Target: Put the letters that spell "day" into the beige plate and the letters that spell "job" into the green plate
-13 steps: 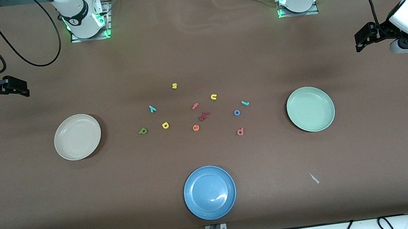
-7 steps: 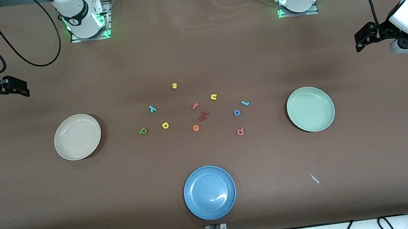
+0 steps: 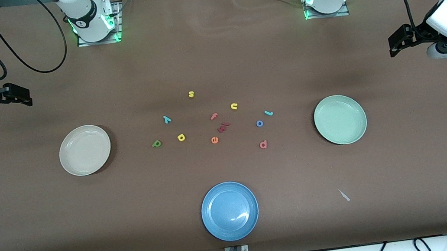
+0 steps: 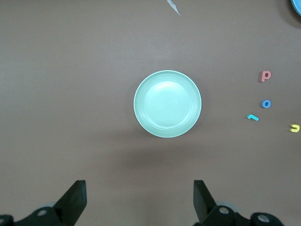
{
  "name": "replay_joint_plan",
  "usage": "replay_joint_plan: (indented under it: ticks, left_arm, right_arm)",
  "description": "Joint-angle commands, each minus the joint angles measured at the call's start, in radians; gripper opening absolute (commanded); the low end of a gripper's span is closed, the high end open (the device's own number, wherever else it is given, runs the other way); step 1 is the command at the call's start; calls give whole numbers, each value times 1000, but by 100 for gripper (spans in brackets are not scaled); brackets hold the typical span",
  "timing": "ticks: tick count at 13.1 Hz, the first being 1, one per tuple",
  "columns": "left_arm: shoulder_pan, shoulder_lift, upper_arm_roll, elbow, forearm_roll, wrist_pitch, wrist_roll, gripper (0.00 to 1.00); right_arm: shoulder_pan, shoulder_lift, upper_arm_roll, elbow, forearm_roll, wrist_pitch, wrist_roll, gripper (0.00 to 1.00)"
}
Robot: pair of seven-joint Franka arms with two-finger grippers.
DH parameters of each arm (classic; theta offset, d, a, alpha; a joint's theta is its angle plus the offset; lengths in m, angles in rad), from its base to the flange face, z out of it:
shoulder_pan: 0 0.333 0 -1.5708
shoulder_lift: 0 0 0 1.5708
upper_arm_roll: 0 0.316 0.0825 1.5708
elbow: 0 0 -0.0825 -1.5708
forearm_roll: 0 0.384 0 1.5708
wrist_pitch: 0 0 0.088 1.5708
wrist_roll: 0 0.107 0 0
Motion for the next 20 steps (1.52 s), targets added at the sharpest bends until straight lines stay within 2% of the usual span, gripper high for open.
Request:
replay_joint_plan:
  ticks: [1, 20]
  left_arm:
    - [5, 10, -5, 29, -15, -22, 8, 100]
    - [5, 10, -5, 29, -15, -22, 8, 100]
  right_arm:
    - [1, 1, 2, 7, -1, 3, 10, 100]
    - [15, -2, 10, 7, -2, -2, 47, 100]
